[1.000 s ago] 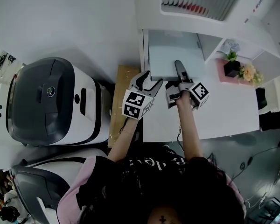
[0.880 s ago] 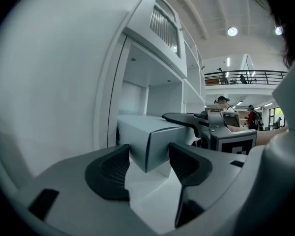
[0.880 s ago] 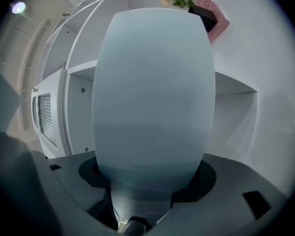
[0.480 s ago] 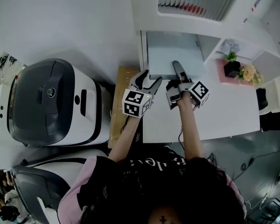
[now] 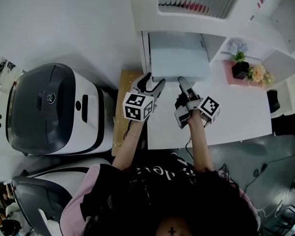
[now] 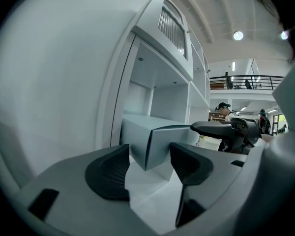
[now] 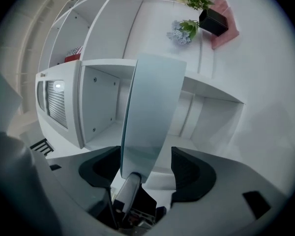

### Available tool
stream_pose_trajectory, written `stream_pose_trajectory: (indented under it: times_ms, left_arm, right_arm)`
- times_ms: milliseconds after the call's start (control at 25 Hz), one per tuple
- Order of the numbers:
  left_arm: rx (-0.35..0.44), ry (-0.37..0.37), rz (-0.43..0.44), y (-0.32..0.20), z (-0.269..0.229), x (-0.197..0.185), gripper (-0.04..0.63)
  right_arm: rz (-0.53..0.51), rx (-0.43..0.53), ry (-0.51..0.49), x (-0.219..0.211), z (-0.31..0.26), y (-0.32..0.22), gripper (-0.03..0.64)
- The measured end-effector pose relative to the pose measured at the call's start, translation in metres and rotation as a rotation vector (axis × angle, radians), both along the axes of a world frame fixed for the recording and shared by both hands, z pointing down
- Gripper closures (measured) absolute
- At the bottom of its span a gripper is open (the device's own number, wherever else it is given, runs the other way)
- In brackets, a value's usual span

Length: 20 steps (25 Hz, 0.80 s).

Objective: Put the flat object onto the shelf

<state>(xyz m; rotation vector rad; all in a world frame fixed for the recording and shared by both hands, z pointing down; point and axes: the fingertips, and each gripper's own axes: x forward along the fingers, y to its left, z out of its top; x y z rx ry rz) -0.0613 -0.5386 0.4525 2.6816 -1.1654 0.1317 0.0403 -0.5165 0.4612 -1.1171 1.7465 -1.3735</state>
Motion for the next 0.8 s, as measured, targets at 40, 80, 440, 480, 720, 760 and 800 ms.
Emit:
stream_pose_trajectory:
  times_ms: [40, 80, 440, 480, 720, 760, 800]
  left_arm:
    - [-0.001, 0.0, -0.004, 0.0, 0.0, 0.0, 0.327]
    - [-0.001, -0.003, -0.01, 0.001, 0.0, -0.001, 0.327]
    - [-0.02, -0.057, -0.012, 0.036, 0.006, 0.001, 0.327]
    - [-0.025, -0.059, -0.007, 0.043, 0.007, 0.002, 0.327]
    - [-0.028, -0.055, 0.05, 0.088, 0.0, 0.012, 0.327]
    - [-0.024, -0.045, 0.063, 0.097, -0.004, 0.016, 0.327]
    - [-0.02, -0.033, 0.075, 0.105, -0.008, 0.019, 0.327]
  right_arm:
    - [-0.008, -0.001, 0.008, 0.0, 0.002, 0.005, 0.301]
    - [-0.02, 0.001, 0.014, -0.001, 0.003, 0.01, 0.301]
    - [-0.143, 0.025, 0.239, -0.006, 0.0, 0.067, 0.301]
    - [-0.155, 0.036, 0.272, -0.006, -0.003, 0.074, 0.301]
    - [-0.206, 0.163, 0.531, 0.004, -0.024, 0.104, 0.301]
    - [-0.213, 0.176, 0.565, 0.006, -0.027, 0.109, 0.301]
    - [-0.219, 0.188, 0.594, 0.008, -0.028, 0.114, 0.301]
